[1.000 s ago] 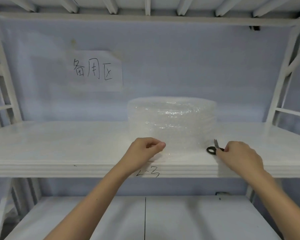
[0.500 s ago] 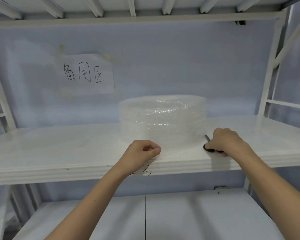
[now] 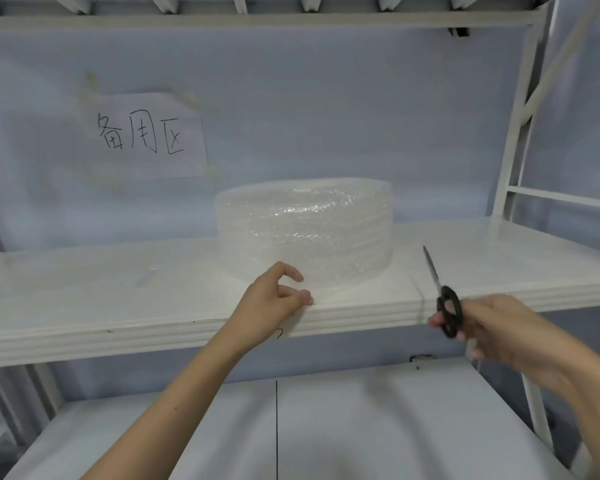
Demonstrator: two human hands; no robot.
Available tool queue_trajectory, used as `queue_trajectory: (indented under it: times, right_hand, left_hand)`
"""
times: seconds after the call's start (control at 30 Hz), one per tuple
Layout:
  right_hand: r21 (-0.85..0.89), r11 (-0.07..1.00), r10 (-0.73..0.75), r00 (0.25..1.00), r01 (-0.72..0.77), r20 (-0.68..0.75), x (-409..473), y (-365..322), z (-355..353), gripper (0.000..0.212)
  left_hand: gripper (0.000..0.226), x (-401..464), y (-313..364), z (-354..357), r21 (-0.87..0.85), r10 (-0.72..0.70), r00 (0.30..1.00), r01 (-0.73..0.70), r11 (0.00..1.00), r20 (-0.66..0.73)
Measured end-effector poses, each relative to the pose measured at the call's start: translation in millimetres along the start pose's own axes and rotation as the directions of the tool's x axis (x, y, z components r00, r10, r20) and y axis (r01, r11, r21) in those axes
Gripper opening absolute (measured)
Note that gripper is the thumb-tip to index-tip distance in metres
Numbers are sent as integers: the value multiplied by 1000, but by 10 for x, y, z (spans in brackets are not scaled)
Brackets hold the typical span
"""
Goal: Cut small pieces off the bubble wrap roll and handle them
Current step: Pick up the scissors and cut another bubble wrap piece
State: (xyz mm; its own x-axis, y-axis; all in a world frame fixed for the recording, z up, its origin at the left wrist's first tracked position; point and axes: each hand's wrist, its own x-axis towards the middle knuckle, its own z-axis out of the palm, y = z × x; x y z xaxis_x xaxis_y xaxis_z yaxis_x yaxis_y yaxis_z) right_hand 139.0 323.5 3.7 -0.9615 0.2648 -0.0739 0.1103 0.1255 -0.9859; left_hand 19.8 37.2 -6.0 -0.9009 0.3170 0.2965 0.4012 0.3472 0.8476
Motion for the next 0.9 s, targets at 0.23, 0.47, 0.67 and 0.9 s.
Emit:
queue_trajectory:
  times: [0.23, 0.47, 0.67, 0.9]
  right_hand:
    - [453, 868, -1, 913, -202, 408, -115, 521, 628, 61]
    - [269, 960, -65, 867, -81, 494, -26, 551, 1084, 33]
    - [205, 962, 42, 838, -181, 544, 66, 776, 1219, 38]
    - [294, 946, -63, 807, -140, 588, 208, 801, 1346, 37]
  left_hand:
    - [4, -22, 2, 57, 21, -15, 995, 18, 1000, -103]
    - [14, -99, 16, 105, 51, -20, 986, 29, 998, -163]
    - [17, -112, -3, 126, 41, -42, 976, 52, 998, -212]
    - [16, -129, 32, 74, -41, -65, 981, 59, 997, -184]
